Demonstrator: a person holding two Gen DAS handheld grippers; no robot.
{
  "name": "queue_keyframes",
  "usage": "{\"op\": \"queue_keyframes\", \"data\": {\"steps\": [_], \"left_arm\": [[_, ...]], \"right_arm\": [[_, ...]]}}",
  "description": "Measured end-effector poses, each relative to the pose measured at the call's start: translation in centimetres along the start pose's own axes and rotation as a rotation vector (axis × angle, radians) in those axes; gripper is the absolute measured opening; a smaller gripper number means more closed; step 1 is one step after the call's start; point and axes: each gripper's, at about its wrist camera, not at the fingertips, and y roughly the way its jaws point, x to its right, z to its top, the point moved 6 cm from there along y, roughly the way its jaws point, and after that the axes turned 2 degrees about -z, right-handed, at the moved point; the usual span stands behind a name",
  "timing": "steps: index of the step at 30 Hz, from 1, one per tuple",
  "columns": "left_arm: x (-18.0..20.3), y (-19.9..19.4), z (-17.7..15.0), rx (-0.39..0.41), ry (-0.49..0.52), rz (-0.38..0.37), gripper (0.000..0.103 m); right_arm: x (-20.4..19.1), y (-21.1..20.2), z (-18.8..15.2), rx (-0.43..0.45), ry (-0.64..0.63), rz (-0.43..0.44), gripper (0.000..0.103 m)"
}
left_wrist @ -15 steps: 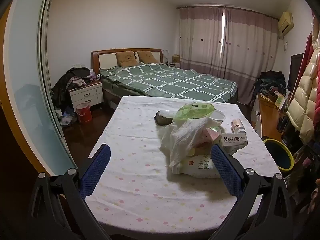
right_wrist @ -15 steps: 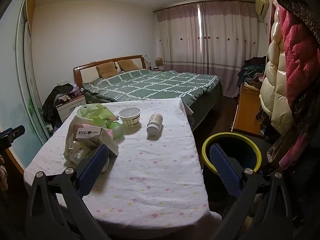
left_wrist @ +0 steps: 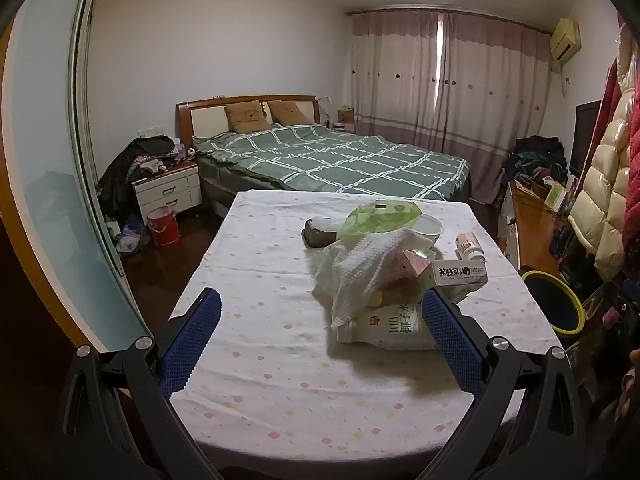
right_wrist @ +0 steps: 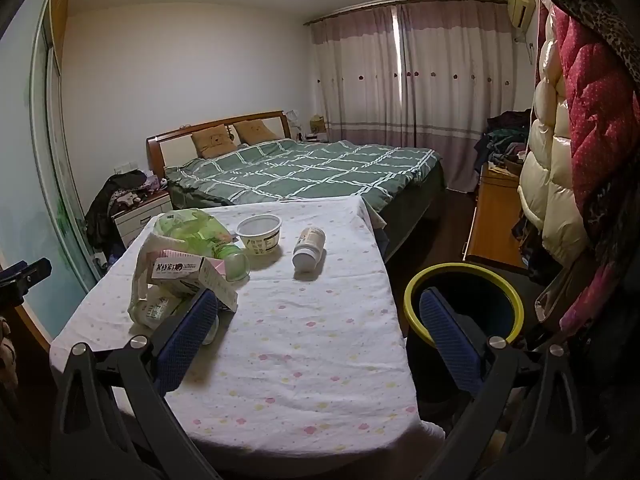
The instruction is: Collect trash
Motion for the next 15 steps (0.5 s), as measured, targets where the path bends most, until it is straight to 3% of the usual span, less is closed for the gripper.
{"op": "queue_keyframes", "data": {"steps": [15], "left_arm": [[0.10,0.92,0.08,-0.005,0.006,-0.002,0.099]], "right_arm": [[0.31,0.20,-0.09,-0.001,0.010,0.006,0.097]]}}
